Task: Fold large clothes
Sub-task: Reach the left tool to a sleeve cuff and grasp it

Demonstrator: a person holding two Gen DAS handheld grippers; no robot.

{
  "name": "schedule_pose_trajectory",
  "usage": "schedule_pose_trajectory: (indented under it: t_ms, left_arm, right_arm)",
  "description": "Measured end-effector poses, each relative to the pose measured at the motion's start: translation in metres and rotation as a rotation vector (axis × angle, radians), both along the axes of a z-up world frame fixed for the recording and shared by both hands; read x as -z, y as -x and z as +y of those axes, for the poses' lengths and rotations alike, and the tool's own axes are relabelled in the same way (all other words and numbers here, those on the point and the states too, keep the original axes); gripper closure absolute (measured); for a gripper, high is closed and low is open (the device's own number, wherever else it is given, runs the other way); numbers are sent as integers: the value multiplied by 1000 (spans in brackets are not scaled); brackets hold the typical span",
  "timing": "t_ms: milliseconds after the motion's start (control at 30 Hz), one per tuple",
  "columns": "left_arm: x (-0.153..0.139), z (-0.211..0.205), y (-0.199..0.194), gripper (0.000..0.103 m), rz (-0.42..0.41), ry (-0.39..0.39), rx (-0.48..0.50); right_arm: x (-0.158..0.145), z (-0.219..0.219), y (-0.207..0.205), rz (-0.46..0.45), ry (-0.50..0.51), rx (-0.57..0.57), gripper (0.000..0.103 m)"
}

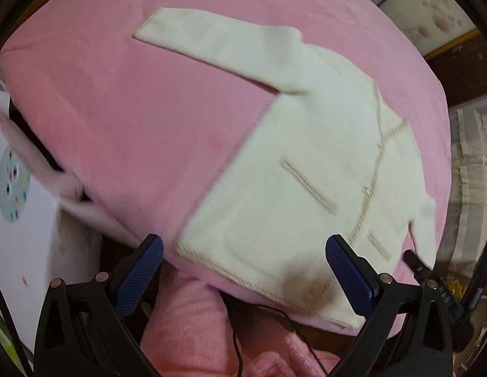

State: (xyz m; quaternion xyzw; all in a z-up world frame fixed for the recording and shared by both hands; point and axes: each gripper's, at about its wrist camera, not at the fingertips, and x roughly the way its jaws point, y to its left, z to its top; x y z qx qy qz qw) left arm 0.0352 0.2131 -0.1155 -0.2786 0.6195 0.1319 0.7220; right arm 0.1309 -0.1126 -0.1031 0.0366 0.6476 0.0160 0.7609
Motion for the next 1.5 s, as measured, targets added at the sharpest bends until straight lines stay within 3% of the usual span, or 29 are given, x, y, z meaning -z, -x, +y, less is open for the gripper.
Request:
schedule_pose_trajectory:
  t_ms: [200, 367, 433, 533, 600, 733, 867, 1033, 1067, 1133, 1167, 1267, 1367, 1500]
  left_arm:
    - [34, 105, -53, 1, -17, -22, -56]
    - [80, 199, -85, 1, -68, -96, -224]
    - [104, 227, -94, 5, -70, -78, -277]
    - [151, 278, -105, 20, -98, -4, -398]
    - [174, 300, -107, 28, -138, 46, -458]
    - [218, 329, -121, 28, -215, 126, -506]
    - [234, 343, -139, 28, -339, 117, -472]
    - [246, 355, -170, 28, -371, 77, -451]
    - [244, 356, -177, 30, -366, 64, -453]
    - [234, 347, -192, 59, -312, -37, -457]
    - [232, 336, -204, 81, -227, -154, -444]
    - [222, 323, -209, 90, -231, -239, -421]
    - [198, 305, -215, 92, -249, -321, -387]
    - [149, 258, -230, 93, -314, -489, -293]
  right_arm:
    - [43, 98, -39, 74, 31, -91, 6]
    - [64, 190, -81, -39, -54, -120, 6]
    - [75, 217, -94, -58, -68, -100, 6]
    - [91, 247, -108, -88, -111, -60, 6]
    - [103, 262, -114, -87, -136, -61, 6]
    - [131, 285, -114, -60, -134, -85, 6]
    - [149, 287, -110, -4, -159, -68, 6]
    - [155, 290, -108, 18, -160, -55, 6]
    - [155, 289, -107, 18, -165, -49, 6]
    - [158, 288, -107, 13, -172, -37, 6]
    - [158, 286, -107, 10, -174, -27, 6]
    - [161, 279, -105, 3, -198, 18, 6]
    - [156, 265, -104, -25, -217, 61, 6]
    - [150, 244, -104, -83, -250, 108, 6]
